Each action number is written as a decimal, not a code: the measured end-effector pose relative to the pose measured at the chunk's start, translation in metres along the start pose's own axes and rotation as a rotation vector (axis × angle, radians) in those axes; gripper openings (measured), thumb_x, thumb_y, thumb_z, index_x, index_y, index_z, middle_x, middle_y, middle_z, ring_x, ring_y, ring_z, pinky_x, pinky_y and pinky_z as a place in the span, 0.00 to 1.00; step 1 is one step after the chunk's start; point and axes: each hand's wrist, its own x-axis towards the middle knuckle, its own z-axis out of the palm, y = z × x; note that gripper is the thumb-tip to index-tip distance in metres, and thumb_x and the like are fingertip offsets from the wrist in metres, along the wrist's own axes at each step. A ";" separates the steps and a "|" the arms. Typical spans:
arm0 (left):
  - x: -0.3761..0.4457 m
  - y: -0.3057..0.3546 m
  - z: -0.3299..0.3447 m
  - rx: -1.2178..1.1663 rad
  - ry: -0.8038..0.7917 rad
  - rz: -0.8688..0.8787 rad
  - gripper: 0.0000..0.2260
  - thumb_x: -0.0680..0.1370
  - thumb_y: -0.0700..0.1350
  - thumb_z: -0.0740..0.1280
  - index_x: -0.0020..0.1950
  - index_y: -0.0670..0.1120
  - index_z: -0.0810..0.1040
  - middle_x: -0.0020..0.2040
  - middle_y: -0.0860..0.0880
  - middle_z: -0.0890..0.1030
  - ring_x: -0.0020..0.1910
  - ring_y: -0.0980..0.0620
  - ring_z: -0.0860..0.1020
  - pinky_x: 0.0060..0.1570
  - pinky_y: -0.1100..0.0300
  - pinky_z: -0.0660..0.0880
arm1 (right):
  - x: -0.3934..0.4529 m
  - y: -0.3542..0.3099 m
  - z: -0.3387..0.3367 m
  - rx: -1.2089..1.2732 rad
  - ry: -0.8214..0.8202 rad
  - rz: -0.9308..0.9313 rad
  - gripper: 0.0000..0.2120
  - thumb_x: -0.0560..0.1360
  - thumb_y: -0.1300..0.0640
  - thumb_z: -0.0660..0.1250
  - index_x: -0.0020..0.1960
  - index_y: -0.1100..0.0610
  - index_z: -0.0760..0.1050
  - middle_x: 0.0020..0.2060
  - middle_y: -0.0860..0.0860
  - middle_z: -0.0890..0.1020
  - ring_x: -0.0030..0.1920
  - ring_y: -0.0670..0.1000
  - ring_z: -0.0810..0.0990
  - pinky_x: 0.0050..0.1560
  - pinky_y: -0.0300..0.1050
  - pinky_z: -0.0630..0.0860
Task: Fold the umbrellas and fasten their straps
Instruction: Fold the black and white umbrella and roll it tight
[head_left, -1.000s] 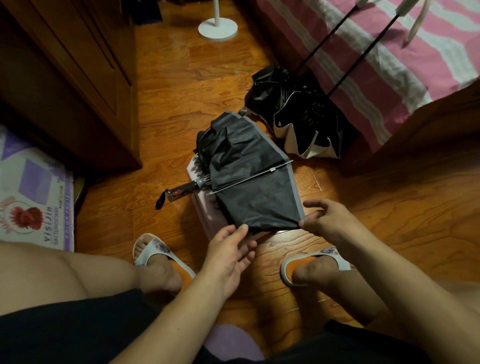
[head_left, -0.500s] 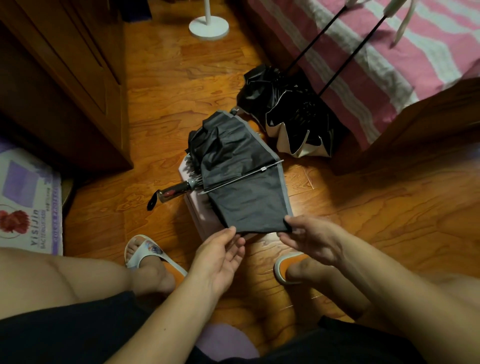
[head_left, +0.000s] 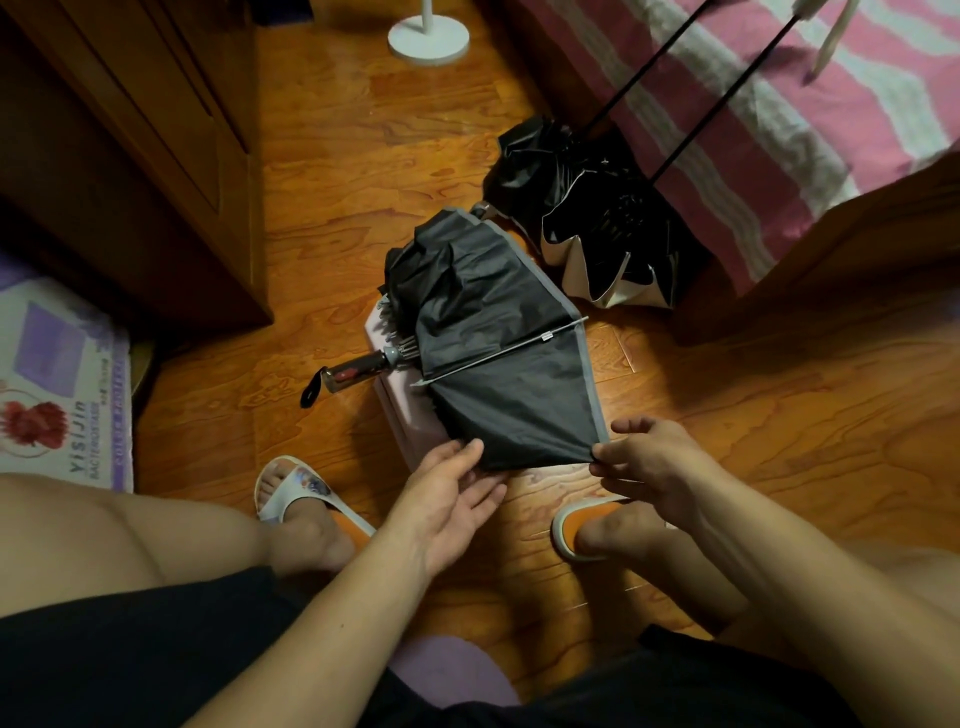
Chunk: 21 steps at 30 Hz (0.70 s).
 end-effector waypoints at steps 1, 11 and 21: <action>0.001 -0.001 0.000 0.020 0.011 0.025 0.11 0.81 0.37 0.67 0.63 0.44 0.75 0.56 0.41 0.82 0.53 0.43 0.83 0.54 0.51 0.79 | 0.000 -0.001 0.000 -0.004 0.007 -0.005 0.20 0.76 0.72 0.69 0.64 0.59 0.70 0.50 0.62 0.82 0.44 0.57 0.84 0.50 0.53 0.81; -0.002 0.001 0.002 0.079 0.118 -0.055 0.08 0.79 0.33 0.69 0.56 0.41 0.76 0.44 0.42 0.79 0.41 0.49 0.78 0.43 0.57 0.76 | 0.005 0.002 0.000 -0.012 -0.005 -0.060 0.20 0.74 0.75 0.70 0.62 0.61 0.73 0.52 0.65 0.82 0.43 0.57 0.85 0.44 0.48 0.83; 0.008 -0.009 -0.011 0.523 0.127 0.024 0.08 0.79 0.36 0.71 0.57 0.40 0.80 0.43 0.43 0.83 0.39 0.50 0.80 0.41 0.59 0.77 | 0.026 0.002 0.005 -0.739 0.094 -0.157 0.30 0.75 0.70 0.71 0.73 0.56 0.68 0.56 0.57 0.81 0.55 0.58 0.82 0.56 0.54 0.82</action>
